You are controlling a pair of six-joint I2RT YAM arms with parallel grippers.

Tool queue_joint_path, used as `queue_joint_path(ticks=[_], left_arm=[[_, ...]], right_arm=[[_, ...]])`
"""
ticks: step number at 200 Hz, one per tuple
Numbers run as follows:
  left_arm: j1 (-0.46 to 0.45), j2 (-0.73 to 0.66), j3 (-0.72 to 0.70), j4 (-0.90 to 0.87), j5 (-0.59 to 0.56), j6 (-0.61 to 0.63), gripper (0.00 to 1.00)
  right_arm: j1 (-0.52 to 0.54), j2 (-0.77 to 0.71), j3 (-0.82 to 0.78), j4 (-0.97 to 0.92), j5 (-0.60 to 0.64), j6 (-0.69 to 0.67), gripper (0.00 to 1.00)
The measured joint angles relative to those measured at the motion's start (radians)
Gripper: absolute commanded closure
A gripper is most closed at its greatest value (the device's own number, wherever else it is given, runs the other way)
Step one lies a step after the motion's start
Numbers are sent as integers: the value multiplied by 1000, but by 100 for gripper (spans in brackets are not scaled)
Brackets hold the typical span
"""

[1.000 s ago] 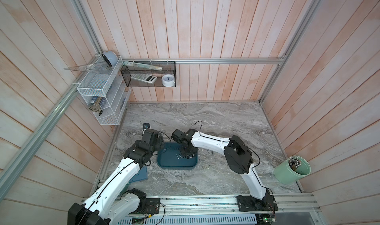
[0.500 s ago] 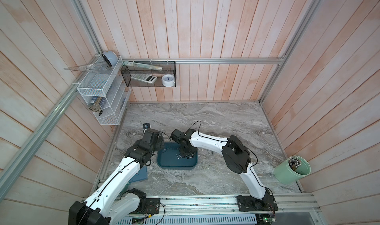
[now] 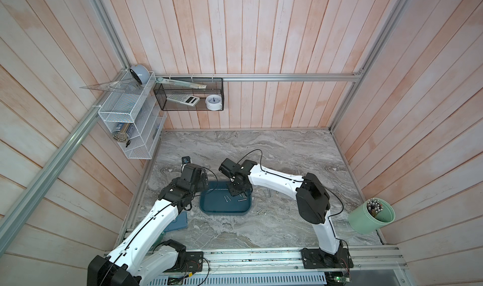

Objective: Take out the screws from the storage box
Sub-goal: Pick up the screw from the storage box, then place the screw at the center of the board.

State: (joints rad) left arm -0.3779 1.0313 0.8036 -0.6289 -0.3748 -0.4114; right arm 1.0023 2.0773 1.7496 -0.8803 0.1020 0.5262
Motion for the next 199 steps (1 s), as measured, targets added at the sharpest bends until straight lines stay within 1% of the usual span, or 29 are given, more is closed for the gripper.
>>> queue_joint_path(ticks=[19, 45, 72, 97, 112, 138, 174, 199], left_arm=[[0, 0, 0, 0, 0, 0, 0], [0, 0, 0, 0, 0, 0, 0], [2, 0, 0, 0, 0, 0, 0], [6, 0, 0, 0, 0, 0, 0], [7, 0, 0, 0, 0, 0, 0], [10, 0, 0, 0, 0, 0, 0], [11, 4, 0, 0, 0, 0, 0], [11, 11, 0, -2, 0, 0, 0]], right_arm=[[-17, -64, -46, 32, -24, 8, 92], [-74, -177, -187, 76, -42, 24, 92], [-161, -326, -349, 96, -41, 35, 91], [-261, -481, -509, 142, -40, 52, 90], [-296, -528, -576, 159, -27, 58, 90], [-294, -495, -618, 177, -39, 62, 90], [-262, -358, -611, 197, -58, 60, 90], [-221, -272, -566, 188, -59, 49, 90]])
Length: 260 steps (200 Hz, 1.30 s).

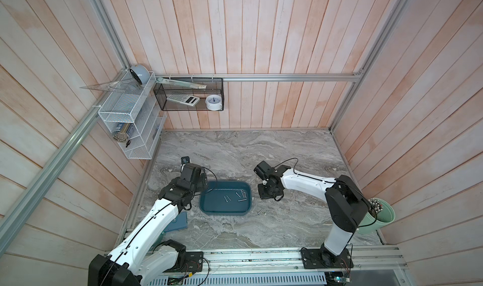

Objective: Take out the screws from the storage box
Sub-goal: Place the screw at the center of the board, then pick up the screw from the storage box.

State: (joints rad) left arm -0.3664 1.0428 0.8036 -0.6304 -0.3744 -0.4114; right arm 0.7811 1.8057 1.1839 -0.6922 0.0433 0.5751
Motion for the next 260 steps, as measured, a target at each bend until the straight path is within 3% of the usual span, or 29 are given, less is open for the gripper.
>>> queue_joint_path(ticks=[140, 200, 227, 260], left_arm=[[0, 5, 0, -2, 0, 0, 0], [0, 5, 0, -2, 0, 0, 0], [0, 4, 0, -1, 0, 0, 0], [0, 4, 0, -1, 0, 0, 0]], right_arm=[[19, 65, 39, -35, 29, -29, 77], [19, -137, 51, -66, 61, -38, 77], [39, -174, 112, -83, 72, -38, 77], [148, -86, 286, -108, 71, -53, 77]])
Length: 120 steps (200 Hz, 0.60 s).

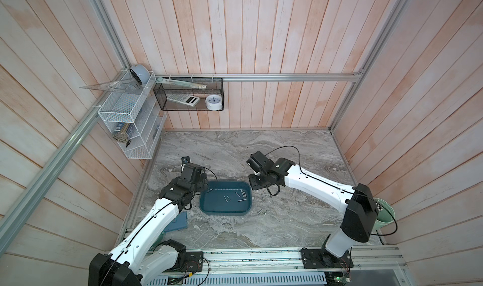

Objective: Take out the screws from the storage box
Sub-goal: Pick up the screw from the storage box.

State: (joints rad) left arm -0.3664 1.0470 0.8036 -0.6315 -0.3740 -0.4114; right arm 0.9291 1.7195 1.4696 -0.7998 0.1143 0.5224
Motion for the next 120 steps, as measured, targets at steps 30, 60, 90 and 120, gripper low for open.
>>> queue_joint_path(ticks=[30, 60, 90, 120], left_arm=[[2, 0, 0, 0, 2, 0, 0], [2, 0, 0, 0, 2, 0, 0], [2, 0, 0, 0, 3, 0, 0], [2, 0, 0, 0, 4, 0, 0]], right_arm=[[86, 185, 203, -44, 4, -28, 79], [98, 324, 289, -89, 12, -55, 79], [93, 397, 326, -132, 15, -79, 79], [89, 436, 345, -148, 10, -87, 79]])
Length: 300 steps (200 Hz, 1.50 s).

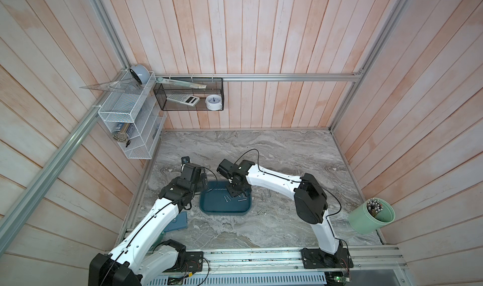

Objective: Take out the screws from the storage box
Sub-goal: Pick up the screw from the storage box.

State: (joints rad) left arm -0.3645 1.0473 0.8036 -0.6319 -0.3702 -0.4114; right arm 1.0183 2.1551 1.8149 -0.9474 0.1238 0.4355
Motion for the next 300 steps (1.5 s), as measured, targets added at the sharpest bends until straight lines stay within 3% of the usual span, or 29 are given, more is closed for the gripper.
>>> queue_joint_path(ticks=[185, 255, 300], left_arm=[[0, 27, 0, 29, 215, 0, 0], [2, 29, 0, 47, 266, 1, 0], [2, -13, -4, 72, 290, 2, 0]], right_arm=[[-35, 89, -35, 23, -73, -2, 81], [-35, 86, -36, 27, -79, 1, 98], [-35, -6, -146, 86, -88, 5, 99]])
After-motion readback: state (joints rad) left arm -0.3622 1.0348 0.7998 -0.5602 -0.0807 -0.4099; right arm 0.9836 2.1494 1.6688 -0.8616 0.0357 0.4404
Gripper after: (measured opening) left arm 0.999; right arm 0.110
